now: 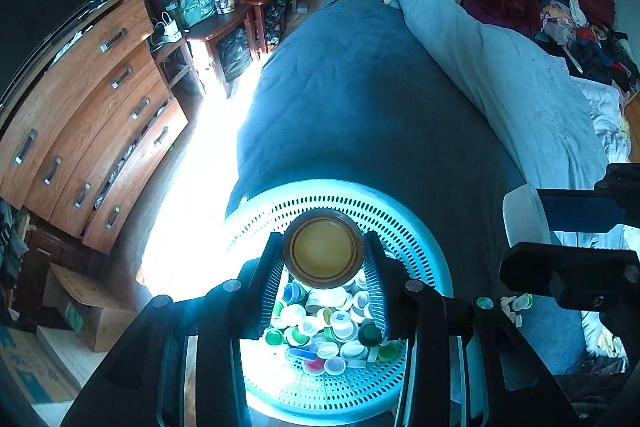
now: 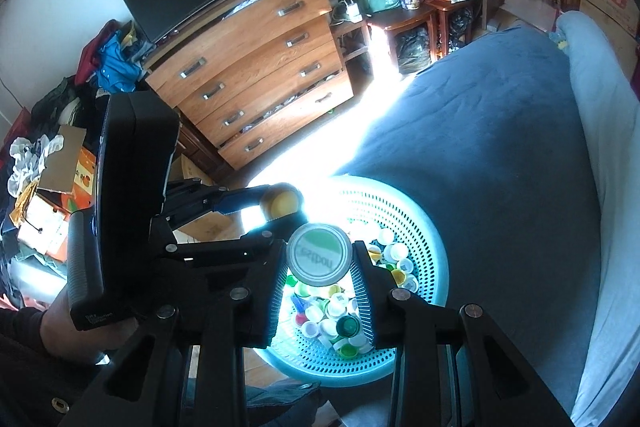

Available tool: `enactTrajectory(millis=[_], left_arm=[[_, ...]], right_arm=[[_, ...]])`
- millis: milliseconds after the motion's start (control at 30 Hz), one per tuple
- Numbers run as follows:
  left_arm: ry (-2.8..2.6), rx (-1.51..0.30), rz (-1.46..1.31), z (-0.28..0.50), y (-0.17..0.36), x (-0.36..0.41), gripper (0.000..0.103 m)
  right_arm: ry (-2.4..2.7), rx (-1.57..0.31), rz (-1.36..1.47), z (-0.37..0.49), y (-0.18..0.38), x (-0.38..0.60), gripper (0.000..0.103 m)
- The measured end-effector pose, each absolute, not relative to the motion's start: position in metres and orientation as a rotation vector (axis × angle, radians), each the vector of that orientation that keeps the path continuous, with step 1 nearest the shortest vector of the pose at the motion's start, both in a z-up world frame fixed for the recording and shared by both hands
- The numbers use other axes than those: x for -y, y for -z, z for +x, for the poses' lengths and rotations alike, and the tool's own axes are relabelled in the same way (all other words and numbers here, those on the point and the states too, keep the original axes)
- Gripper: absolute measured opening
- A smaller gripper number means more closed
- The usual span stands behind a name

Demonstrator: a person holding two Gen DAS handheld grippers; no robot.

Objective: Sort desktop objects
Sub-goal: 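Carry the held brown and white caps over the turquoise basket, then open both tools to drop the brown and white caps into the basket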

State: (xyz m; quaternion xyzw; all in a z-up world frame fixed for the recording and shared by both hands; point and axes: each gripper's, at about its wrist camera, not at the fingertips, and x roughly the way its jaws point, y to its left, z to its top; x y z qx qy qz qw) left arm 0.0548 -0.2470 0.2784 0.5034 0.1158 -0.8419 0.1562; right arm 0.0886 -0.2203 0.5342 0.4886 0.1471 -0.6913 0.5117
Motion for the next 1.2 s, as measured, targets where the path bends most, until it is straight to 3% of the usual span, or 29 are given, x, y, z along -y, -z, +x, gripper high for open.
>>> enactTrajectory(millis=[1200], left_arm=[[2.361,-0.341,1.573,0.049,-0.246,0.262,0.034]], right_arm=[[1.637,-0.379,1.204,0.085,-0.52,0.235,0.036]])
